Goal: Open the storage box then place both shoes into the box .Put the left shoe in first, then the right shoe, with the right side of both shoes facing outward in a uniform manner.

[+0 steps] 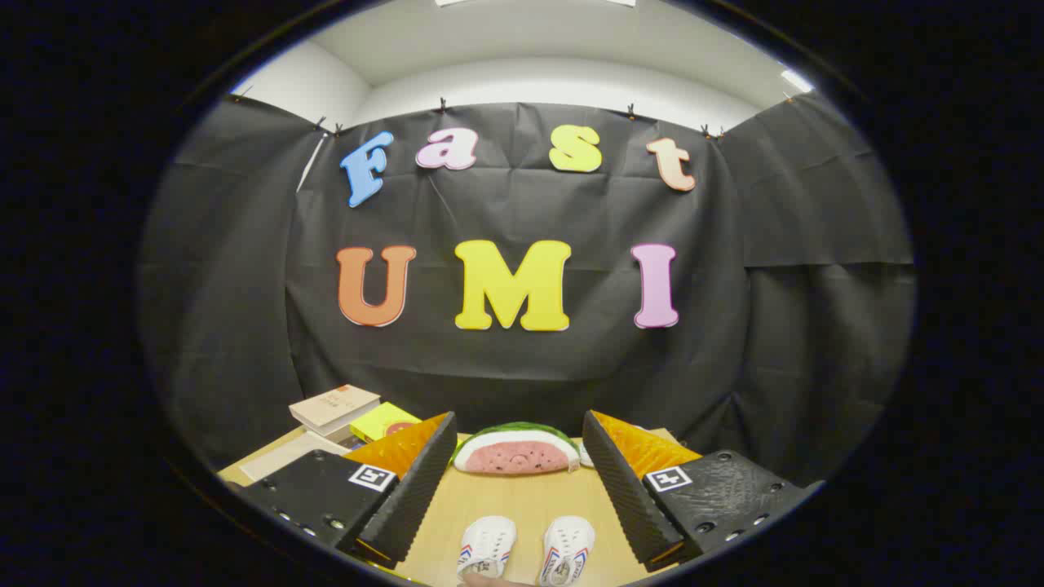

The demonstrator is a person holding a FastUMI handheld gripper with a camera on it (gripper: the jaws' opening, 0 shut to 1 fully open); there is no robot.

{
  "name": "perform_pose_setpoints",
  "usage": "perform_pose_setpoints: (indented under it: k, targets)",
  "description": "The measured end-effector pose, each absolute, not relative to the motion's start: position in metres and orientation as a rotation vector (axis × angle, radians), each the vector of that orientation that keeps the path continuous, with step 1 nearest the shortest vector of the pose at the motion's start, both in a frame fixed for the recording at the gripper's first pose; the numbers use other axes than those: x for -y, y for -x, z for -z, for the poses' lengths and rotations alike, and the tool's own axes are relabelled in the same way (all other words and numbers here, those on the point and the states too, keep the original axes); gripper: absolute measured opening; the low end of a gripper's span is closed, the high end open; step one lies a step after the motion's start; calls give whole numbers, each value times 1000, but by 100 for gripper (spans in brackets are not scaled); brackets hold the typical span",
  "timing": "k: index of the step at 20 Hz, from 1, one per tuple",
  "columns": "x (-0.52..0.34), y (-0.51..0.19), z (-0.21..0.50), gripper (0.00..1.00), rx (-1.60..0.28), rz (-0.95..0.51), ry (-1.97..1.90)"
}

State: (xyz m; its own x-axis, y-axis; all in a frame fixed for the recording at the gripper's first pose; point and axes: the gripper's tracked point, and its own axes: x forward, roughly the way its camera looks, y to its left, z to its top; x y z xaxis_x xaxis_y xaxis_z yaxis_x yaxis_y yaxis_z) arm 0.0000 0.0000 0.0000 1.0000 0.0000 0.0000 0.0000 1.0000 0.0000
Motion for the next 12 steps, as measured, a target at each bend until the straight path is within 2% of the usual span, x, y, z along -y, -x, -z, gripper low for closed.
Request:
perform_pose_setpoints:
  k: [12]
  targets:
    - [-2,-30,12,95,-20,73,4]
